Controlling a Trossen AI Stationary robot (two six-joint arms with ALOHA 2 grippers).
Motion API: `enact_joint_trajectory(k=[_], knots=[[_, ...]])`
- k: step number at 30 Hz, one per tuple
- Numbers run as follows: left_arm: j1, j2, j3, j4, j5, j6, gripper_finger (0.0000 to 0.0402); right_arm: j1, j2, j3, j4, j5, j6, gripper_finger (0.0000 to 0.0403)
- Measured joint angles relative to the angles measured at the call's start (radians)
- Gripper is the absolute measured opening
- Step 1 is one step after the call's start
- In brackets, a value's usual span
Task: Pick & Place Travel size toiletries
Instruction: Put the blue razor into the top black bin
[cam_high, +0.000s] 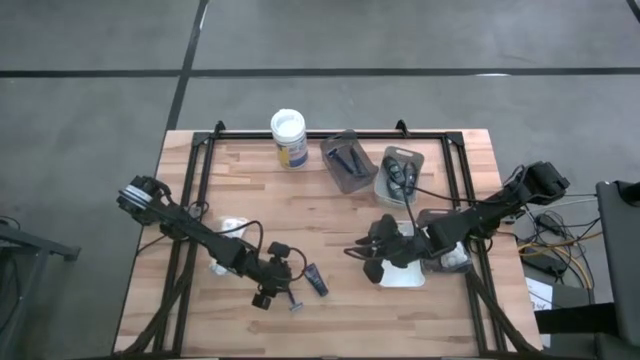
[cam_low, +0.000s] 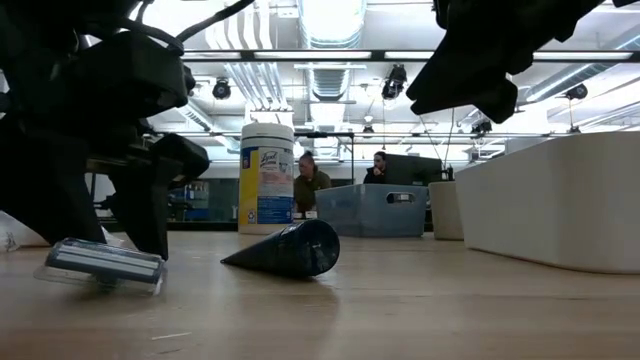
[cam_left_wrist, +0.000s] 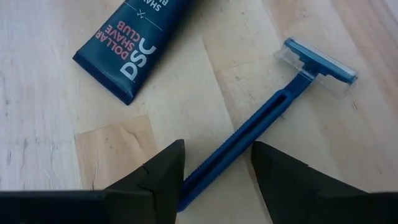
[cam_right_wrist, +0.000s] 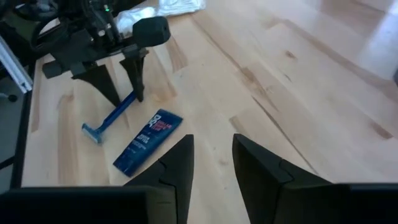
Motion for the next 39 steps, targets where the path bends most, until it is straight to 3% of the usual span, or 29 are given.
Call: enact_joint_trajectory(k=[19,39], knots=[[0.001,-0.002,-0.001,0.001,-0.006,-0.093,0.0054,0.000,0.000,-0.007,-0.001,0.011,0.026,0.0150],[0.000,-0.076,0.006,0.013,-0.010,-0.148,0.0041,0.005,0.000,-0.009,-0.002,0.010,0.075,0.0184]])
